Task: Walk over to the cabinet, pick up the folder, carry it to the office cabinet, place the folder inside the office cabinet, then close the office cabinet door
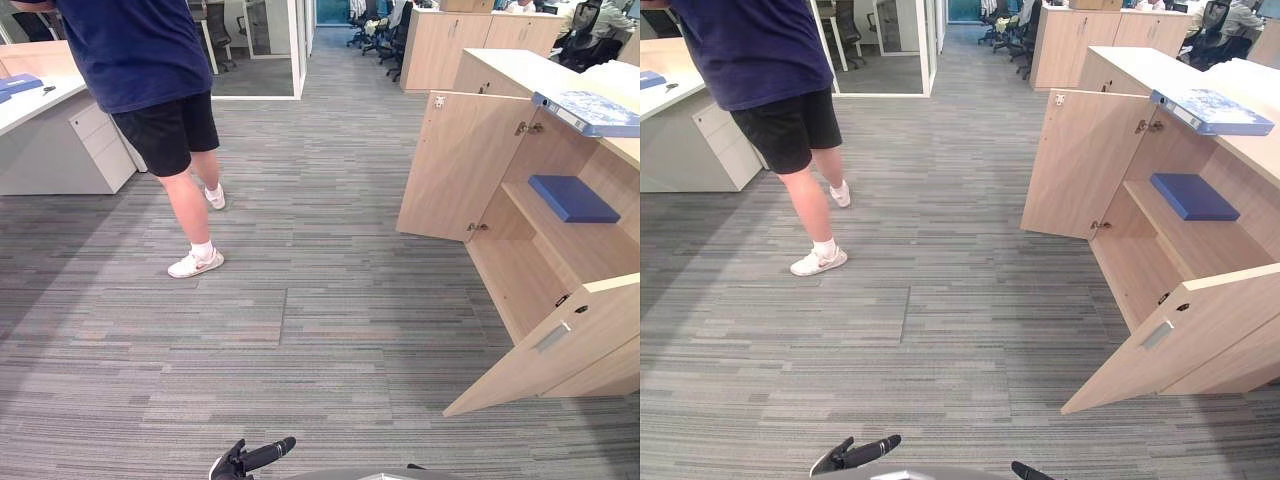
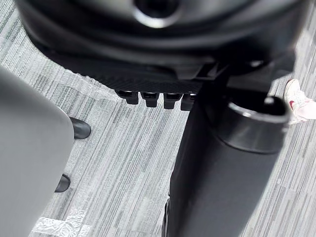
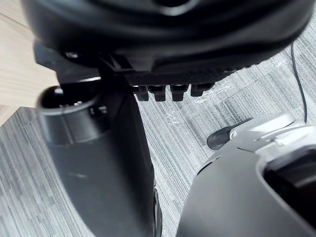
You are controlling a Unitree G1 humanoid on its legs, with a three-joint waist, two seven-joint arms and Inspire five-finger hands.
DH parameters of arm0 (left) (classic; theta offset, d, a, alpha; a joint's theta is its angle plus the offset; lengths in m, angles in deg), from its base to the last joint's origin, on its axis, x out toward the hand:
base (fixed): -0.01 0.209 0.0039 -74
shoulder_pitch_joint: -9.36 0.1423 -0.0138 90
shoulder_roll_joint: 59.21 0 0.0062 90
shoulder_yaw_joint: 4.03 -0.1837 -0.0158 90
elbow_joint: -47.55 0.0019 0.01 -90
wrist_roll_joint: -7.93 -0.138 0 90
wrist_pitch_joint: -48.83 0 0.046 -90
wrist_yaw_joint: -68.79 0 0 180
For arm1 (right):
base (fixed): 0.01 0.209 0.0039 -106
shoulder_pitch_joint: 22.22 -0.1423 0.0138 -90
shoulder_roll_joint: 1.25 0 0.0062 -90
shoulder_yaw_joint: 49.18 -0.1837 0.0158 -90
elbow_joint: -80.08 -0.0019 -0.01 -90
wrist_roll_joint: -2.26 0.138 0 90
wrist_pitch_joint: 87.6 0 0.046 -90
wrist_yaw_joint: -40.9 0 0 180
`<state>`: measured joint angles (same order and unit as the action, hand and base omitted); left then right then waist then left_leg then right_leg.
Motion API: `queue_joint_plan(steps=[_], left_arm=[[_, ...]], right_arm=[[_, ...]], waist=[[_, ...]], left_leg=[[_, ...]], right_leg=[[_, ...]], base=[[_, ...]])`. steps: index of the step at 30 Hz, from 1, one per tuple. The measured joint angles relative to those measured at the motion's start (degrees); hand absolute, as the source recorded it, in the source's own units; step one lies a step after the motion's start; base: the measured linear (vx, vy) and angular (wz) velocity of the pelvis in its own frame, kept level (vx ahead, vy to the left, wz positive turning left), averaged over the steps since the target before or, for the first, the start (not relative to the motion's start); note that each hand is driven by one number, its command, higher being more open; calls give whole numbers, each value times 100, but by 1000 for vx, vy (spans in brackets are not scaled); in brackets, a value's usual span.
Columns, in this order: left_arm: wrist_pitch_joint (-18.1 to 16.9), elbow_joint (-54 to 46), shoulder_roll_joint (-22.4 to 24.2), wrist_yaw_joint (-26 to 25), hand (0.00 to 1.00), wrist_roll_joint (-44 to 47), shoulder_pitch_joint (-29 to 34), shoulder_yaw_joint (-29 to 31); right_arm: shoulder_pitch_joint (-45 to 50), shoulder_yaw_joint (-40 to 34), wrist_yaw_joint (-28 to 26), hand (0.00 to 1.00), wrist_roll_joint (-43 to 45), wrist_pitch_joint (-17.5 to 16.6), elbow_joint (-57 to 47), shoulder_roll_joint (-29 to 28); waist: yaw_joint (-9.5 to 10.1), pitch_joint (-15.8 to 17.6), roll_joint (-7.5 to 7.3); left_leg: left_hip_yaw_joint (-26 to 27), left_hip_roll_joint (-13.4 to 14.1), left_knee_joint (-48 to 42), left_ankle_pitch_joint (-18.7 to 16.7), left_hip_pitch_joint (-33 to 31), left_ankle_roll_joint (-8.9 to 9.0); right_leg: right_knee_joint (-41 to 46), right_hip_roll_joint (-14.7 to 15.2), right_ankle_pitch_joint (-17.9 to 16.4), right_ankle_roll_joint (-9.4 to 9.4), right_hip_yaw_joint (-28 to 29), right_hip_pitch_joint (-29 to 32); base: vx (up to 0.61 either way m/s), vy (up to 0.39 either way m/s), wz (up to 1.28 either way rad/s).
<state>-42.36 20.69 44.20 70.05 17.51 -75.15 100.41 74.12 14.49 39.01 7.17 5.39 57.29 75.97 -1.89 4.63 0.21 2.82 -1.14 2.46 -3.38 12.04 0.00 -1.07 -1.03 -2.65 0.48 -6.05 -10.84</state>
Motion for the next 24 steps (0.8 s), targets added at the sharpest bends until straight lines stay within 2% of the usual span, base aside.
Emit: queue_joint_plan(steps=[24], left_arm=[[2,3,-5,0,100,-6,32,7]], right_arm=[[8,-171,1,100,-10,5,2,-12]], waist=[[0,-19,45]], left_leg=[[29,12,-8,-5,52,7]], right_leg=[[4,-8,1,-1,25,-41]], base=[[0,0,0]])
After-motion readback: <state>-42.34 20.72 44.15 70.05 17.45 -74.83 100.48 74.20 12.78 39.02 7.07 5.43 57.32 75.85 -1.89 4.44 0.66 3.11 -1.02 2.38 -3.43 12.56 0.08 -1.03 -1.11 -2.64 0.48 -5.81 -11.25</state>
